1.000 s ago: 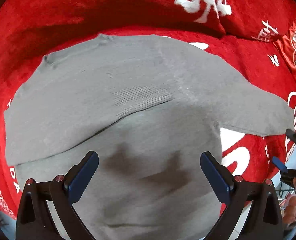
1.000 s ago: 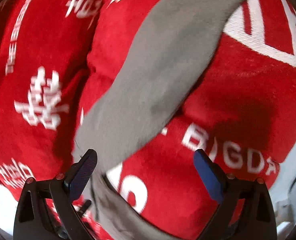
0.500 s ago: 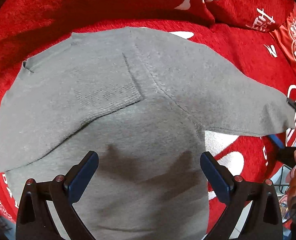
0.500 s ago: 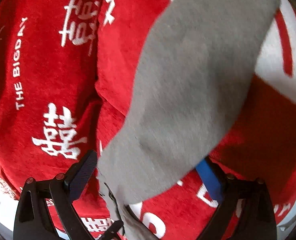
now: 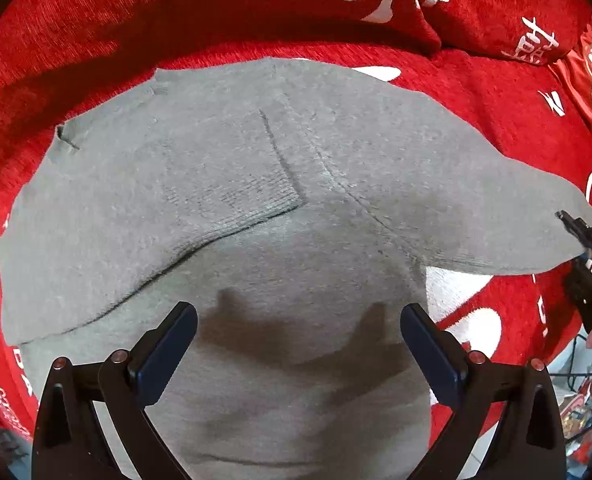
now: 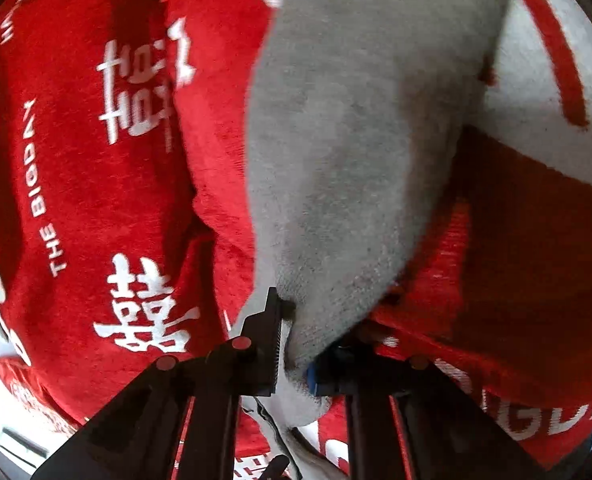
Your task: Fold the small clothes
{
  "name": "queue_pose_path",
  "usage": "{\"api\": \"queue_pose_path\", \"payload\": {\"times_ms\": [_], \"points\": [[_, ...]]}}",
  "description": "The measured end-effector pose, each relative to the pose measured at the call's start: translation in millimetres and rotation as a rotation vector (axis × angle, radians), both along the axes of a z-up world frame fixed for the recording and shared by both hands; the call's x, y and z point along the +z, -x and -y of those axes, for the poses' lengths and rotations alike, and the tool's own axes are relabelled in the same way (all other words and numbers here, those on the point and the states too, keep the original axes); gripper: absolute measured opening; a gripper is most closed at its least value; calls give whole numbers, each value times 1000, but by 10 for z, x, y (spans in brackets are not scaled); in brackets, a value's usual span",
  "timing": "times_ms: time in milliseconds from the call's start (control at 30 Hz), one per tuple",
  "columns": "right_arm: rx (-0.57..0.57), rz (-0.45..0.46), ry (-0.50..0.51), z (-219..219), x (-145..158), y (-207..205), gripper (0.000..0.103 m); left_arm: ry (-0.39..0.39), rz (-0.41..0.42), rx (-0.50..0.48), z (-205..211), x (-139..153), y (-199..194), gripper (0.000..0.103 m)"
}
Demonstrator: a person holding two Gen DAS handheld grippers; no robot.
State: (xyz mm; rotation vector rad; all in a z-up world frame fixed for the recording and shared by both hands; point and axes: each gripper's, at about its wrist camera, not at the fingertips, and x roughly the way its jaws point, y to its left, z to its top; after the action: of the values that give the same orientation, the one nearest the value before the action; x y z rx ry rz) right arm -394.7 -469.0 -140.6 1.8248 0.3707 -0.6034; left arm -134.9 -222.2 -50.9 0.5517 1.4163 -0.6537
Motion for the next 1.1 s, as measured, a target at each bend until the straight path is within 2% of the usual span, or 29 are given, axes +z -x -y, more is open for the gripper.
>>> {"api": "queue_pose_path", "payload": {"times_ms": [167, 333, 467, 633, 733, 900, 1000, 1100], "points": [[128, 67, 110, 26, 369, -360, 10, 3, 27, 2, -108, 55, -58, 102], [280, 124, 229, -67, 784, -973, 10, 10, 52, 29, -303, 126, -151, 102], [410, 165, 299, -299, 1028, -1542, 10, 18, 59, 56, -496, 162, -260, 102], [662, 179, 396, -889, 1233, -2430, 10, 36, 72, 152, -929, 209, -594, 102], [802, 189, 391, -1365, 1163, -2892, 10, 41, 98, 226, -1260, 248, -858, 102], [1056, 68, 375, -2180, 780, -3513, 10, 26, 125, 361, -1811, 237, -1281, 102], [1141, -44, 322, -2470, 429, -3624, 14, 15, 134, 421, -2113, 198, -1427, 102], [1128, -131, 277, -2525, 257, -3579, 14, -1, 136, 451, -2319, 136, -1499, 102]]}}
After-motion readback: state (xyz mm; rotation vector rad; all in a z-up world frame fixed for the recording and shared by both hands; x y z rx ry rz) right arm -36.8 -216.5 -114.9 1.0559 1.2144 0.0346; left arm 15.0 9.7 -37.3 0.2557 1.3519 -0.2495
